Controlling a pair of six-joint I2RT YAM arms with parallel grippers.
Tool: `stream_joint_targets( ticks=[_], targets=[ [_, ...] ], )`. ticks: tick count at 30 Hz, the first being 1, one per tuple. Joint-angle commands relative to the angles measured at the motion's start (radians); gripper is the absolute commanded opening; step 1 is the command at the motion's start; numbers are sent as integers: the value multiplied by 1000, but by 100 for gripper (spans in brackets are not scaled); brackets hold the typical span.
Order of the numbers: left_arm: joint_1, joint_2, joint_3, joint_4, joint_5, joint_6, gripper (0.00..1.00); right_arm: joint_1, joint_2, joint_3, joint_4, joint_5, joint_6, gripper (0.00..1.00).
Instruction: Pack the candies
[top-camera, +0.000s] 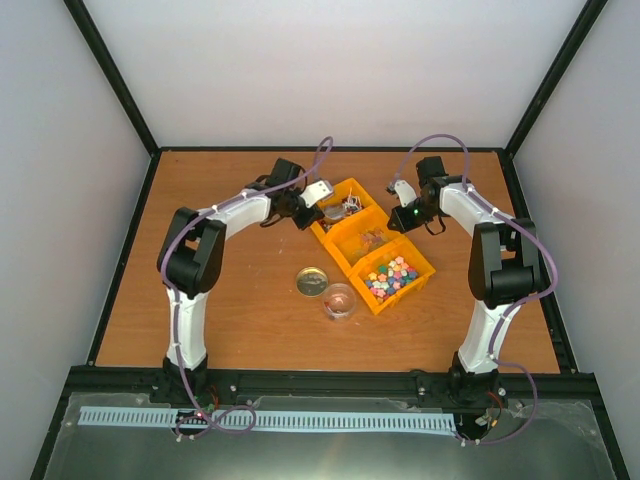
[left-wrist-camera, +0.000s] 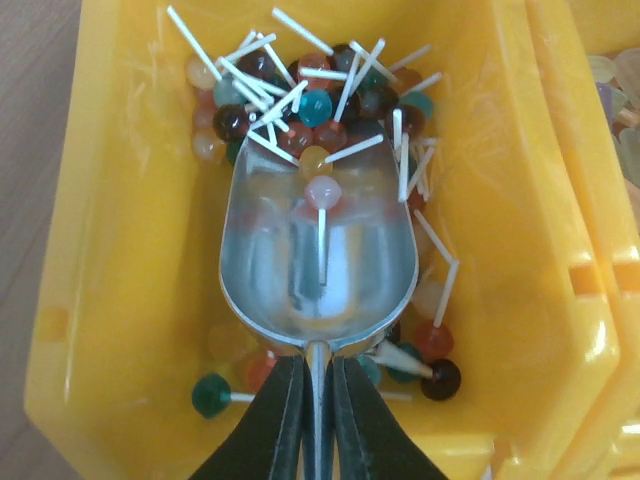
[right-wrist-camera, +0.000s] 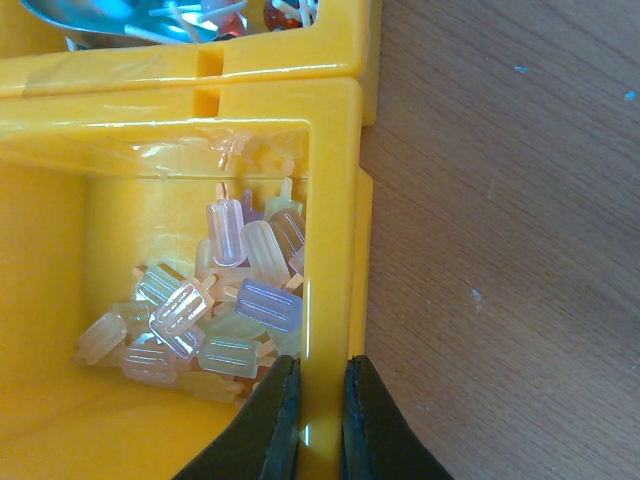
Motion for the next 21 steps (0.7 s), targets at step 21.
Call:
stream_joint_targets(
  ticks=[21],
  targets=[
    [137,-319,-578,666,268,-140,1,-17,26,7,-2,23,-5,3]
  ],
)
